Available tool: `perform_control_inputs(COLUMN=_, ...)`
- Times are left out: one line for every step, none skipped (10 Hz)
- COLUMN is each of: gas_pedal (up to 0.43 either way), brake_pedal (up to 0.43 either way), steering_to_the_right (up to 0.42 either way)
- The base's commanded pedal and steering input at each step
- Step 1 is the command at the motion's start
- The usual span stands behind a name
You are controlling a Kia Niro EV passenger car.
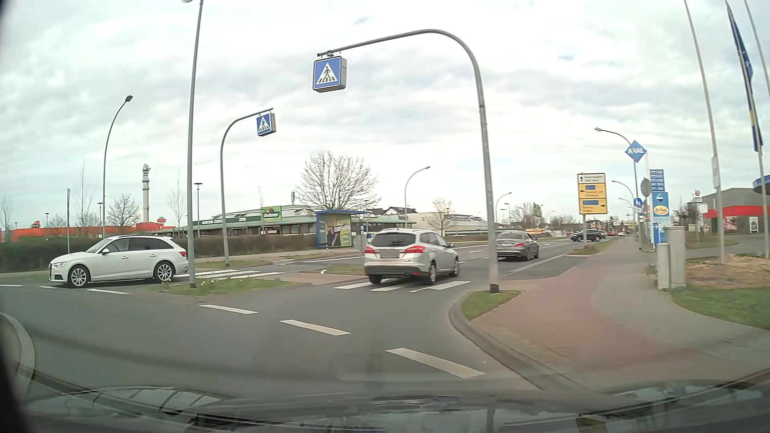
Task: Follow the waypoints while adhering to traffic rules and regulations
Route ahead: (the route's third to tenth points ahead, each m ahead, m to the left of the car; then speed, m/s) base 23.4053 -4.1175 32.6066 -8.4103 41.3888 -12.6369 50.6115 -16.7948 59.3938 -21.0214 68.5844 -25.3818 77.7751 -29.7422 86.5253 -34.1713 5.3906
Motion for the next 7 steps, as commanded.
perform_control_inputs(gas_pedal=0.098, brake_pedal=0.0, steering_to_the_right=-0.244)
perform_control_inputs(gas_pedal=0.098, brake_pedal=0.0, steering_to_the_right=-0.204)
perform_control_inputs(gas_pedal=0.11, brake_pedal=0.0, steering_to_the_right=-0.159)
perform_control_inputs(gas_pedal=0.11, brake_pedal=0.0, steering_to_the_right=-0.118)
perform_control_inputs(gas_pedal=0.13, brake_pedal=0.0, steering_to_the_right=-0.082)
perform_control_inputs(gas_pedal=0.15, brake_pedal=0.0, steering_to_the_right=-0.041)
perform_control_inputs(gas_pedal=0.15, brake_pedal=0.0, steering_to_the_right=-0.008)
